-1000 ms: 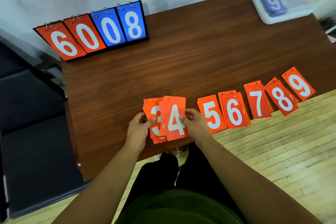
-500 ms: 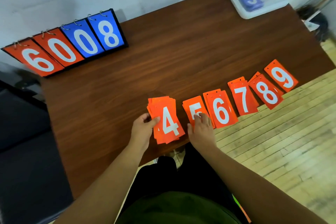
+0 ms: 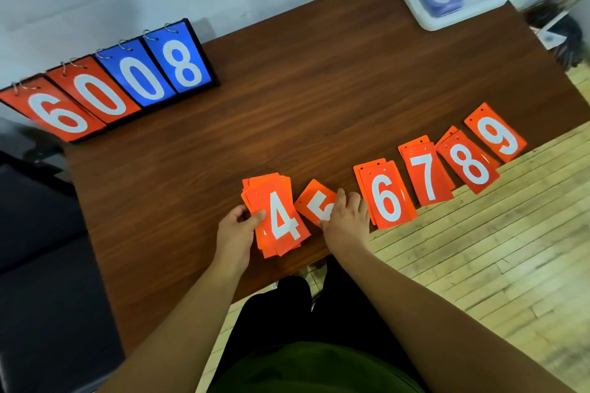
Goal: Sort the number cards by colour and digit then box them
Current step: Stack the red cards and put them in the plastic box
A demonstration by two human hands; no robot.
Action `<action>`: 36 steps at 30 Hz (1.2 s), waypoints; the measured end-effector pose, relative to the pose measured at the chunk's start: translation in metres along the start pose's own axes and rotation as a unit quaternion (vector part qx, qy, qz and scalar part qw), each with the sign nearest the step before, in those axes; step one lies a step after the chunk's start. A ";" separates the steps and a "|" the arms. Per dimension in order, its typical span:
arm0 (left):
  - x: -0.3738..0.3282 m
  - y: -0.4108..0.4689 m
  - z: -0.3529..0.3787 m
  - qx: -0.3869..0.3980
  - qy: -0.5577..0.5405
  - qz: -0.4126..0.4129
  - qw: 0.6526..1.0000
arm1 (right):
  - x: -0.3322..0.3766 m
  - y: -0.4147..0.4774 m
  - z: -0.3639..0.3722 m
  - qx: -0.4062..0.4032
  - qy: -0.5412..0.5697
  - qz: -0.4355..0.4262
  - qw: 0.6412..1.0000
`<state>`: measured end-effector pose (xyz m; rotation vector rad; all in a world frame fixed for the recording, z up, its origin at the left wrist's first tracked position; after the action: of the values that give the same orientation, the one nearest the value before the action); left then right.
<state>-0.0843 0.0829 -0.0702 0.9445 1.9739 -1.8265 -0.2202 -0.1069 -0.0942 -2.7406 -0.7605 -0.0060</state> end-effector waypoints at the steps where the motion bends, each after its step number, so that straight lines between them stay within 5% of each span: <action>1: 0.000 0.000 -0.001 -0.001 0.002 0.001 1.000 | 0.001 0.003 -0.003 0.001 -0.010 0.006 1.000; 5: 0.002 -0.002 -0.005 -0.004 -0.002 0.009 1.000 | 0.005 0.007 -0.016 0.045 0.002 0.013 0.999; 8: 0.003 -0.002 -0.007 -0.008 0.004 0.003 1.000 | 0.007 0.009 -0.031 0.080 0.154 0.018 0.985; 13: -0.001 -0.003 -0.001 -0.019 0.009 0.009 1.000 | 0.014 0.005 -0.057 0.152 0.448 0.130 0.871; 20: -0.017 -0.005 0.016 -0.030 0.066 0.055 0.996 | -0.003 0.016 -0.081 0.049 0.451 0.150 0.878; 24: -0.019 -0.006 0.022 -0.013 0.047 0.049 0.998 | 0.004 0.010 -0.072 0.166 0.518 0.179 0.820; 29: -0.019 -0.016 0.052 0.103 -0.063 -0.025 0.992 | 0.008 0.012 -0.065 0.122 0.402 0.121 0.899; 36: -0.024 -0.024 0.075 0.140 -0.021 -0.014 0.990 | 0.003 0.009 -0.062 0.116 0.406 0.129 0.897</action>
<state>-0.0985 0.0045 -0.0483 0.9502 1.7437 -2.1622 -0.2083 -0.1304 -0.0376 -2.2549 -0.1414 -0.8763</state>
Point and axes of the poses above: each hand's wrist, its own y-axis towards the middle knuckle, its own z-axis out of the palm, x = y × z, the point moved 5 cm from there along y, towards the middle knuckle, and after that the axes turned 10 degrees about -x, right-handed, at the moved point
